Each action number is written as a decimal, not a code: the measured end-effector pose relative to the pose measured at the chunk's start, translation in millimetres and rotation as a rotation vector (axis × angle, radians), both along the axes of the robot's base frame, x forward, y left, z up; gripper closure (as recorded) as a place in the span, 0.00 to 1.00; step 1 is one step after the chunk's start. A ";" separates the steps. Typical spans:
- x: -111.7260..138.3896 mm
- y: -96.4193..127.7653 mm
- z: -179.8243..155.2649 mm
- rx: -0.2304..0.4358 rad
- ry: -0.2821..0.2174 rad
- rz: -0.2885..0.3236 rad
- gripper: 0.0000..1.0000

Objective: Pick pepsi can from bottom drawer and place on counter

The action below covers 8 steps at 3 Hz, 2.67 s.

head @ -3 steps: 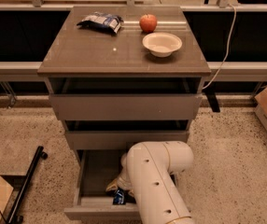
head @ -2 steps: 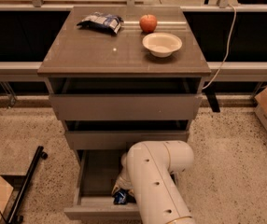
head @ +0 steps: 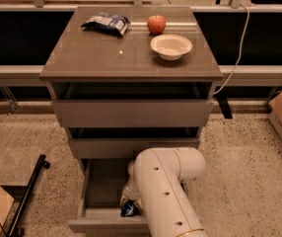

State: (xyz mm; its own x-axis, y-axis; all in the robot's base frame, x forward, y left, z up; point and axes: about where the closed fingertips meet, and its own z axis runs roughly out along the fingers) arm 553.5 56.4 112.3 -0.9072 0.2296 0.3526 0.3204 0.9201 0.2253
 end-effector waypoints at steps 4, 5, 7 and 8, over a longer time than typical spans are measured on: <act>-31.8 -49.7 178.8 0.369 -0.243 0.145 1.00; -39.9 -90.1 247.9 0.463 -0.364 0.220 1.00; -49.5 -119.7 251.8 0.465 -0.406 0.230 1.00; -54.3 -110.3 289.0 0.454 -0.480 0.255 1.00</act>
Offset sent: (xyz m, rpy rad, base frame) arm -0.0272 -0.0900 0.1734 0.3212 -0.1603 0.0065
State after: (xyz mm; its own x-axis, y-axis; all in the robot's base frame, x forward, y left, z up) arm 499.3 -53.8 401.3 -0.9923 -0.0862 -0.0890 -0.1237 0.7347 0.6670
